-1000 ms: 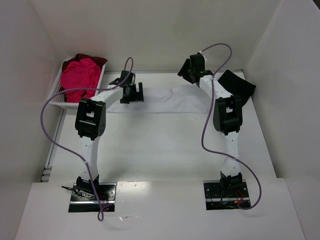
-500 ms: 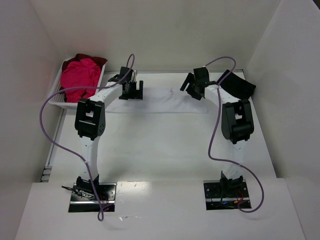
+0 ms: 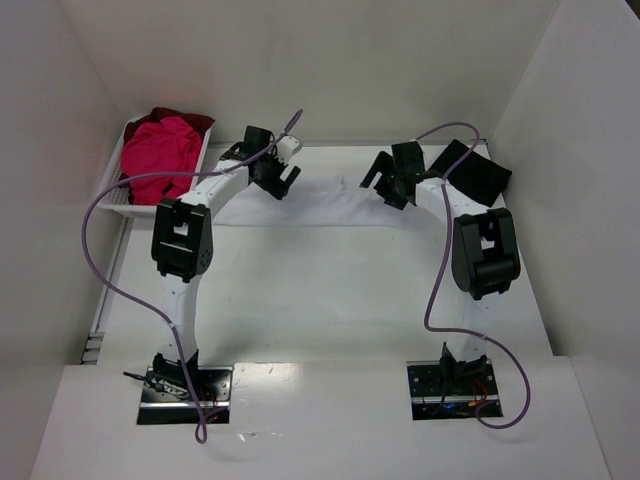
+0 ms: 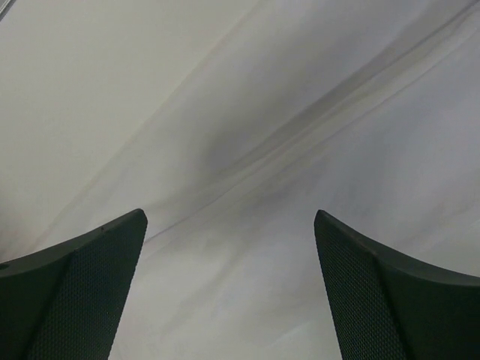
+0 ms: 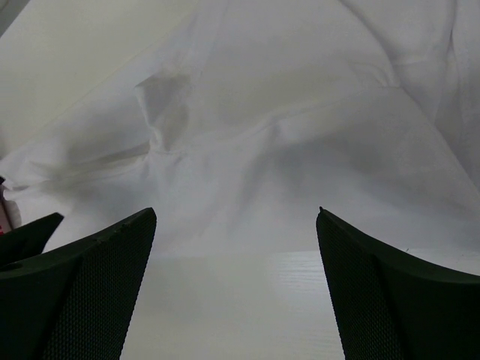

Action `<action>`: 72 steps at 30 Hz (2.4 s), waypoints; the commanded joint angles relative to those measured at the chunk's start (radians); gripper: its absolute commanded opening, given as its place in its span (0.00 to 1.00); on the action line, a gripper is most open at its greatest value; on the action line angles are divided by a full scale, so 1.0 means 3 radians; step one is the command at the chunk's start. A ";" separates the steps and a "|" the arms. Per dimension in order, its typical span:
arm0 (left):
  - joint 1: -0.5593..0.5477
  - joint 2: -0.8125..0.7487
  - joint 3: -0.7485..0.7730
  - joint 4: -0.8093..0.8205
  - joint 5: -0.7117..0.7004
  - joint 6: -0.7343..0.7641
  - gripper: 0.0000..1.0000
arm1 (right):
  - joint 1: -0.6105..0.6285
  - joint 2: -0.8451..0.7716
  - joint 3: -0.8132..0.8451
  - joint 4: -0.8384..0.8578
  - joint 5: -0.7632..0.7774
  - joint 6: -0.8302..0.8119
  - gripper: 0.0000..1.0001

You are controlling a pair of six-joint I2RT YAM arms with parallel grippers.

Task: Fold and stack the t-shirts
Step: Fold the other side of the tshirt into a rectangle, then rotate the tshirt 90 degrees

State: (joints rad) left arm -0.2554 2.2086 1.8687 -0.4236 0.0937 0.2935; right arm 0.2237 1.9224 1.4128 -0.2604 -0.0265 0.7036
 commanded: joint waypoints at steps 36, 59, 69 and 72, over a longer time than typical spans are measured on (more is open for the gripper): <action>-0.0815 -0.0535 -0.1273 -0.0935 0.0353 -0.0936 1.00 | -0.0076 -0.0098 -0.0199 0.0096 -0.0009 -0.0100 0.99; -0.1219 -0.0863 -0.2164 -0.0577 0.1012 -0.1643 1.00 | 0.0210 0.0960 0.0873 -0.0456 0.0027 -0.0264 0.99; -0.1500 -0.0735 -0.2062 -0.0490 0.1442 -0.1884 1.00 | 0.0409 0.1645 0.2049 -0.0712 -0.0147 -0.0423 0.99; -0.1542 -0.0735 -0.2062 -0.0490 0.1406 -0.2036 1.00 | 0.0537 0.1849 0.2408 -0.0845 -0.0116 -0.0453 0.99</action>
State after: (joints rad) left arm -0.6865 1.9240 1.2789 -0.5243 0.4717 -0.2535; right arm 0.3233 2.4218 2.0403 -0.4530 -0.0601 0.6037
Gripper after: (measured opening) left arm 0.998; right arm 0.985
